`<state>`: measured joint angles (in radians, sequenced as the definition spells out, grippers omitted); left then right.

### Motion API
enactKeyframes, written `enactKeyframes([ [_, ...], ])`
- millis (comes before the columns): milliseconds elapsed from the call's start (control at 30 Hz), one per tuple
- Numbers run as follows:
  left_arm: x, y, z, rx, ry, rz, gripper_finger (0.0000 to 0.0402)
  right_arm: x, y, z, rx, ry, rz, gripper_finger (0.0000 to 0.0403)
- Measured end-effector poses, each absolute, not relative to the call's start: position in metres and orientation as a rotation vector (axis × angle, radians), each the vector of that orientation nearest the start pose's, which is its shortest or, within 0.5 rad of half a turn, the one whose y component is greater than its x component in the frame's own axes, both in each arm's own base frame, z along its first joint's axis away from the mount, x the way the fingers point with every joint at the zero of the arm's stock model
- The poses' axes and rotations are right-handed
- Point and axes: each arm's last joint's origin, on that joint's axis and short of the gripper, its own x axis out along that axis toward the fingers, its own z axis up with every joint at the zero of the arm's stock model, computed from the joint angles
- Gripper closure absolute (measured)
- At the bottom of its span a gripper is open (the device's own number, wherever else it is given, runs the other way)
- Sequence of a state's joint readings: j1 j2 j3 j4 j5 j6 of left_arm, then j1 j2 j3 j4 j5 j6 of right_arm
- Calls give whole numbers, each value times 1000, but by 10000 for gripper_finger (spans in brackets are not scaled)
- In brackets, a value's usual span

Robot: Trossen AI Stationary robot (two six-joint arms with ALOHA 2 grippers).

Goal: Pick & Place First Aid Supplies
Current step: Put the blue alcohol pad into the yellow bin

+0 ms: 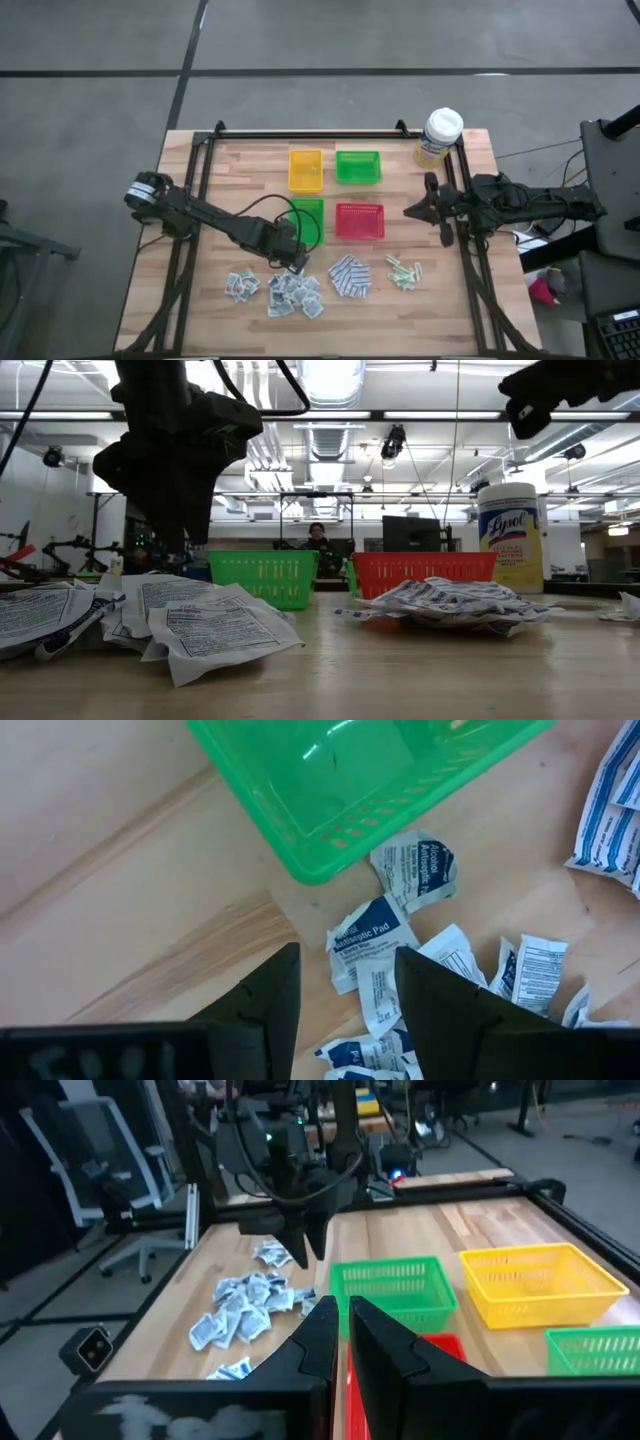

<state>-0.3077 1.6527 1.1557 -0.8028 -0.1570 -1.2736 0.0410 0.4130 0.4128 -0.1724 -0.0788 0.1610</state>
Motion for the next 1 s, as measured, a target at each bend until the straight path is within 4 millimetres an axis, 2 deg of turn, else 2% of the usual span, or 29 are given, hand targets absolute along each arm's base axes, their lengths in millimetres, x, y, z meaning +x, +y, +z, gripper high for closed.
enactKeyframes([
  [367, 298, -90, 210, -792, 1124, 669, 246, 110, 7, 206, 216, 89, 109, 374],
  [833, 300, -89, 210, -768, 1072, 694, 246, 91, 6, 192, 206, -48, 123, 374],
  [1000, 301, -89, 211, -755, 1067, 665, 246, 94, 6, 183, 205, -18, 120, 374],
])
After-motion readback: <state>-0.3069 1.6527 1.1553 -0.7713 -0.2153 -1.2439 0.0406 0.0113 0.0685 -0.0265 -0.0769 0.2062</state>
